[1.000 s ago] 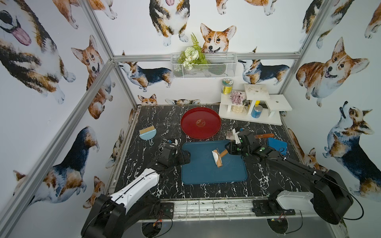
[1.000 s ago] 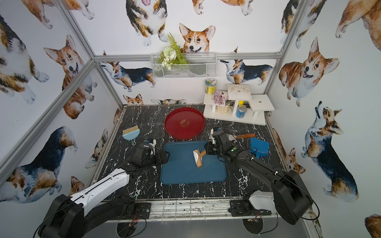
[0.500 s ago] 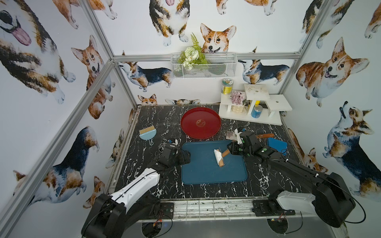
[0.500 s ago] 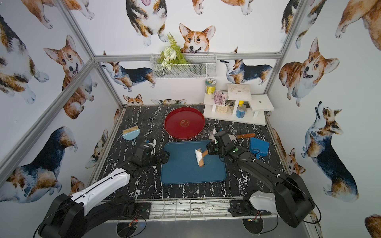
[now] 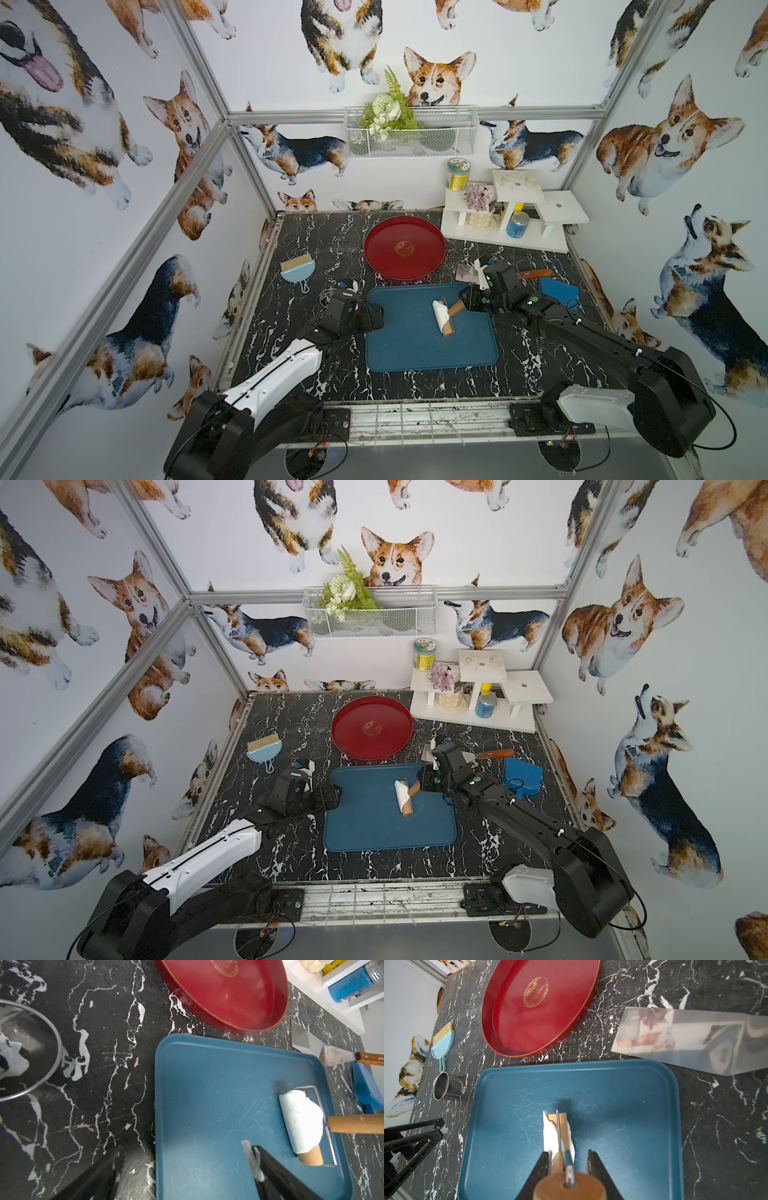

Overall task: Roll out the dumpling wrappers from the dough
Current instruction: Flatten out the dough on the work surface.

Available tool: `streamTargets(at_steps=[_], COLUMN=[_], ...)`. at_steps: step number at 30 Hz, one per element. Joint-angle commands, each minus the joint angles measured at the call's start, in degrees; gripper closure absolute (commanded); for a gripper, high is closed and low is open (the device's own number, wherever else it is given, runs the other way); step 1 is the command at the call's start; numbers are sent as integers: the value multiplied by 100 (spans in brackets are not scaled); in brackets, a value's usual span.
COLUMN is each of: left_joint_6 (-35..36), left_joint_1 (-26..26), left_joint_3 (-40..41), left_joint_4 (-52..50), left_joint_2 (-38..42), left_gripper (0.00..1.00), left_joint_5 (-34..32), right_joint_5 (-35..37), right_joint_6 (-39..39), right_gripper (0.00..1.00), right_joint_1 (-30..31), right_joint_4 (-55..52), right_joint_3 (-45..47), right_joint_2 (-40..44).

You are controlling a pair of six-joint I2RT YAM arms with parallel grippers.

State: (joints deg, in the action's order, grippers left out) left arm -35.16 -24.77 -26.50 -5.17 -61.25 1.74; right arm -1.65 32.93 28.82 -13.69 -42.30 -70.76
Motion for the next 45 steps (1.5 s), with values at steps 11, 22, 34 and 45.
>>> streamTargets(at_steps=[11,22,34,45], left_joint_6=[-19,-36,-35,-44], left_joint_1=[-1,-12,-27,-36], left_joint_3=[5,-31,-22,-74], left_joint_4=[105,137,94,111], left_joint_2=[57,-3,43,-27], left_gripper=[0,0,0,0], left_joint_5=[-36,-16,-70,-59], right_joint_5=[781,-28,86,72], right_joint_6=[-563,37,135,161], right_gripper=[100,100,100,100], right_joint_1=[-47,463,737,823], right_joint_4=[-1803,-830,-670,-580], right_joint_3=[69,273,82,12], right_joint_2=[48,-310,-744,-1024])
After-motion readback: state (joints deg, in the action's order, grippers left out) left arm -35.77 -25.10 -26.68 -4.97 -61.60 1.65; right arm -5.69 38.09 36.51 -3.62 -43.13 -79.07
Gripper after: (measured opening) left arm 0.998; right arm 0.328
